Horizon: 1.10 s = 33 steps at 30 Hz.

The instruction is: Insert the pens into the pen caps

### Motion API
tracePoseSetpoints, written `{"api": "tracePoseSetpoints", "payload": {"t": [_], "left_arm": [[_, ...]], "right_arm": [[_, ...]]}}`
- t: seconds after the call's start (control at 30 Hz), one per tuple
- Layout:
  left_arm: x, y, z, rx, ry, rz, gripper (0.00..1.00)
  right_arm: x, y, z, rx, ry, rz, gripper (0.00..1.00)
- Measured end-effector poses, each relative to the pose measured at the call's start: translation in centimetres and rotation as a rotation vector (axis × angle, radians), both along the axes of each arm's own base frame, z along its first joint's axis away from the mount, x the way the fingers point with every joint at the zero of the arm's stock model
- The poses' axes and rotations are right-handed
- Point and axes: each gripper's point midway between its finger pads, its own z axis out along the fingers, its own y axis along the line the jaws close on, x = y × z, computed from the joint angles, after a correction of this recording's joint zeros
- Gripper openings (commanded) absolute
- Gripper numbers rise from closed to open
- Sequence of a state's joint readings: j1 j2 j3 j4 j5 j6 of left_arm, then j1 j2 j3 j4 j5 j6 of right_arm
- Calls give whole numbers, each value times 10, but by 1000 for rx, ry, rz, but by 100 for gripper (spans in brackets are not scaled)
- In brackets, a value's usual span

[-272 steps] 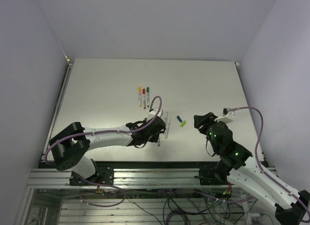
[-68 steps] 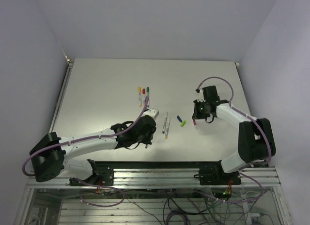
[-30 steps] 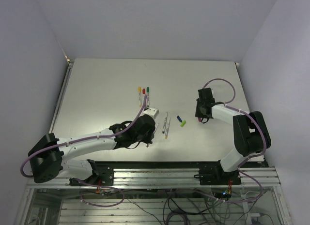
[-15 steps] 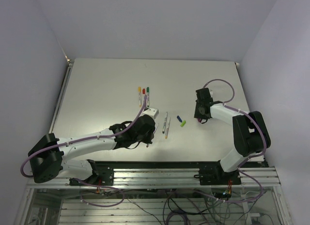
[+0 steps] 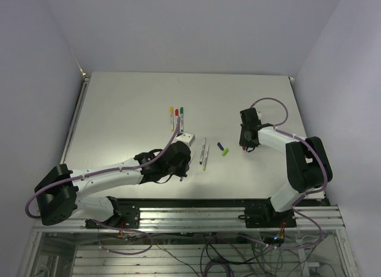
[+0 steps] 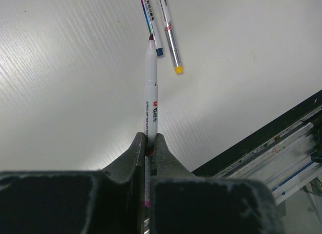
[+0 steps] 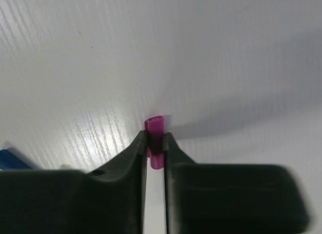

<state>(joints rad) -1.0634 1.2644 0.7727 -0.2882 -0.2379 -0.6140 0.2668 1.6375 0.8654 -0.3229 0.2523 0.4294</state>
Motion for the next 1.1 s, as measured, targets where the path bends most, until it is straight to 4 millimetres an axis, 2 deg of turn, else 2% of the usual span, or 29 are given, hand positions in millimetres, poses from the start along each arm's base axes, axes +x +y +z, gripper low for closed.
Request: {"api": "tracePoseSetpoints", "payload": {"t": [0.03,0.37,0.47,0.53,0.67,0.8,0.97,1.1], "left_arm": [[0,0,0,0,0,0,7],[0,0,0,5,-4,-6,7],[1,0,0,7,-11,-13,7],[2,-2,2,-1,-18,-17,7],[4,-10,17,-71,-55,-32,7],[5,-15,37,-172,-110,-43,7],[5,-23,62,-307,-183,-68,7],[4,-30,84,-418,-246,-91,7]], "right_arm": [[0,0,0,0,1,1,0],[3,7,4,27,-6,35,0],[-3,16,14,80,-28,67,0],[-2,24,31,125,-85,91,0],[8,48,89,216,-288,156,0],[0,93,146,314,-483,276,0],[-30,141,184,442,-624,408,0],[-37,149,215,538,-744,419,0]]}}
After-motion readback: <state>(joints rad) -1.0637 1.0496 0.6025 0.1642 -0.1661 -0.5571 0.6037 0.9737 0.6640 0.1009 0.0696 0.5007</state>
